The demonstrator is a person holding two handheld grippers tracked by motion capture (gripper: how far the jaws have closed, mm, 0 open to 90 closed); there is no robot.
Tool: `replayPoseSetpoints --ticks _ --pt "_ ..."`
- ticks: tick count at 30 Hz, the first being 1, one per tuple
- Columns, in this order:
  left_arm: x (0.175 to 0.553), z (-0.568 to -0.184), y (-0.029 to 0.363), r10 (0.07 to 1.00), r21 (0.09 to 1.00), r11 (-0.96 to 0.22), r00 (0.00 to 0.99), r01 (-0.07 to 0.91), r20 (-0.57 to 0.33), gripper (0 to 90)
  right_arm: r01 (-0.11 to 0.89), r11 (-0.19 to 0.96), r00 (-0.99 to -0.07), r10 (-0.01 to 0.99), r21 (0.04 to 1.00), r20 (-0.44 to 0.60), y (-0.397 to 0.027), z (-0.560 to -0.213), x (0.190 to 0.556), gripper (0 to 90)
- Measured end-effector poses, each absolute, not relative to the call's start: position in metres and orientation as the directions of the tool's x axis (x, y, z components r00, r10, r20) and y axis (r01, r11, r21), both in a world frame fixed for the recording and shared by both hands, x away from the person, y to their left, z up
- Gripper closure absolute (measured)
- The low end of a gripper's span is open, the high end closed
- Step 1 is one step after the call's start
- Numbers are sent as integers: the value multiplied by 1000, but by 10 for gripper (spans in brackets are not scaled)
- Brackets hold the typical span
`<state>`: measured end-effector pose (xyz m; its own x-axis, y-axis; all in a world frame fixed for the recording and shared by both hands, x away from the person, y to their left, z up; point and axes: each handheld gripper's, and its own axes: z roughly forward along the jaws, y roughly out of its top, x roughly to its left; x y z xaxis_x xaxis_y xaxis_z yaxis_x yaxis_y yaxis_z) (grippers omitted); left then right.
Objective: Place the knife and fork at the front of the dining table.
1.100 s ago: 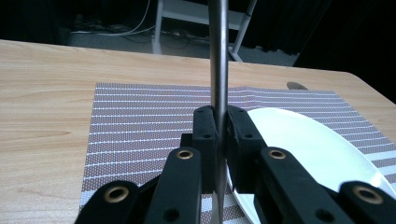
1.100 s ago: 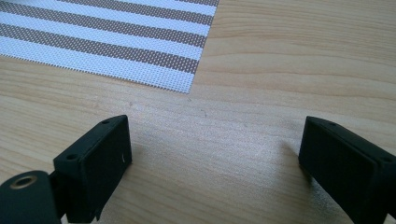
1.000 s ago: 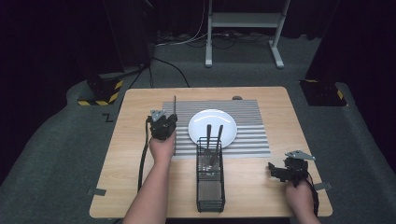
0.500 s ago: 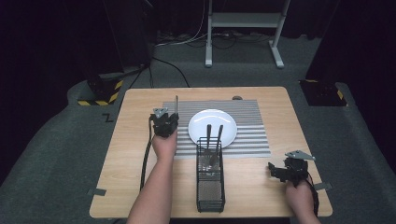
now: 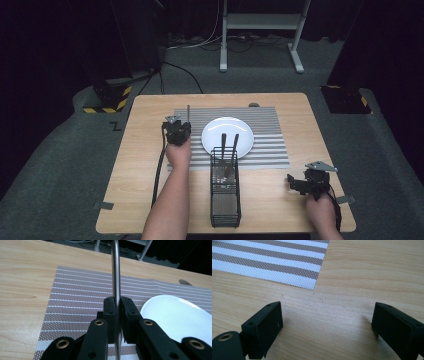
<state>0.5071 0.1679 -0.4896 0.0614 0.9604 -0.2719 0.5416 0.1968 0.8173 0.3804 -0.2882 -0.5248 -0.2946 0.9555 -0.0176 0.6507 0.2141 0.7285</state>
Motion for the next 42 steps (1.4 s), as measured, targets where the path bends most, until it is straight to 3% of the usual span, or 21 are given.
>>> replayPoseSetpoints --ticks 42 --pt "524 -511 161 955 738 244 -22 629 -296 828 651 214 -295 955 729 -18 -288 -525 380 96"
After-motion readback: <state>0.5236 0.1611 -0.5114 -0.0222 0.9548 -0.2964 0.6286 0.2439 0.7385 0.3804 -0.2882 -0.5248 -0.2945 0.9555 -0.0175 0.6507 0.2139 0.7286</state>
